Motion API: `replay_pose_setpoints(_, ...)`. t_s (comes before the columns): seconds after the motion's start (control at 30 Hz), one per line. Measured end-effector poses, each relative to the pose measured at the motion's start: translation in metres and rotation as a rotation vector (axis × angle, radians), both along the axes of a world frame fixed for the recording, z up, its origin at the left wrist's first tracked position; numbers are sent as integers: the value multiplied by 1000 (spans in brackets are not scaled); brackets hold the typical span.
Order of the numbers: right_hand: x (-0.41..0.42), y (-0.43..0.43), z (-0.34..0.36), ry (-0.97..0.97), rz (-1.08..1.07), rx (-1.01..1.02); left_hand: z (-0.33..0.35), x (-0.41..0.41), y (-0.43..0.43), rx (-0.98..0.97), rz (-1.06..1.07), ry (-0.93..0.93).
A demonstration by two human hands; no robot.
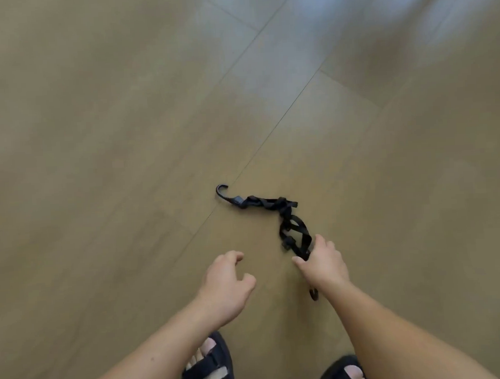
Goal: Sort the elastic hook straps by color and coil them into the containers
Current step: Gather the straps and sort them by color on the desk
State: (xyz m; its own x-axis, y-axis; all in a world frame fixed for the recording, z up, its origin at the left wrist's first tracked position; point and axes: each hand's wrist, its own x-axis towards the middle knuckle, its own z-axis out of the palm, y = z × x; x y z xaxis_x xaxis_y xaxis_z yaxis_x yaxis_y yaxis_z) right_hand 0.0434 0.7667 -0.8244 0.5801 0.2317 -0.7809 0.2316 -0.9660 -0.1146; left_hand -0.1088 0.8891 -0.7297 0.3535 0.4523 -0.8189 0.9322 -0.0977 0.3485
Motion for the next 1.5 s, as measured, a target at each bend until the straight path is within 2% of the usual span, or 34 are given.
replay_pose_setpoints(0.13, -11, -3, -37, -13, -22, 27, -25, 0, 0, 13, -24, 2)
replay_pose_setpoints(0.2, -10, -4, -30, 43, -87, 62, -19, 6, 4, 31, -36, 6)
replay_pose_setpoints(0.27, -4, -3, -5, 62, -194, 188, 2, 18, 8, 52, -58, -18)
replay_pose_setpoints(0.4, 18, 11, 96, 132, -299, 387, 78, 54, 11, 104, -196, -100)
replay_pose_setpoints(0.57, 55, 10, 271, 249, -103, 556, 210, 106, 11, 182, -459, -213)
replay_pose_setpoints(0.67, 76, -4, 382, 240, 3, 622, 292, 131, 4, 168, -554, -316)
replay_pose_setpoints(0.77, 98, -32, 493, 164, 97, 614, 380, 151, -10, 135, -580, -427)
replay_pose_setpoints(0.83, 113, -59, 567, 103, 82, 614, 442, 163, -27, 74, -588, -464)
replay_pose_setpoints(1.03, 141, -136, 744, -127, -69, 740, 590, 199, -76, 34, -580, -652)
replay_pose_setpoints(1.17, 124, -186, 822, -350, -260, 866, 649, 207, -98, 12, -789, -707)
replay_pose_setpoints(1.37, 46, -254, 889, -698, -600, 950, 705, 191, -125, -334, -773, -728)
replay_pose_setpoints(1.43, 15, -270, 892, -833, -751, 959, 725, 187, -152, -570, -607, -758)
replay_pose_setpoints(1.5, -20, -284, 887, -888, -858, 919, 748, 184, -187, -782, -426, -787)
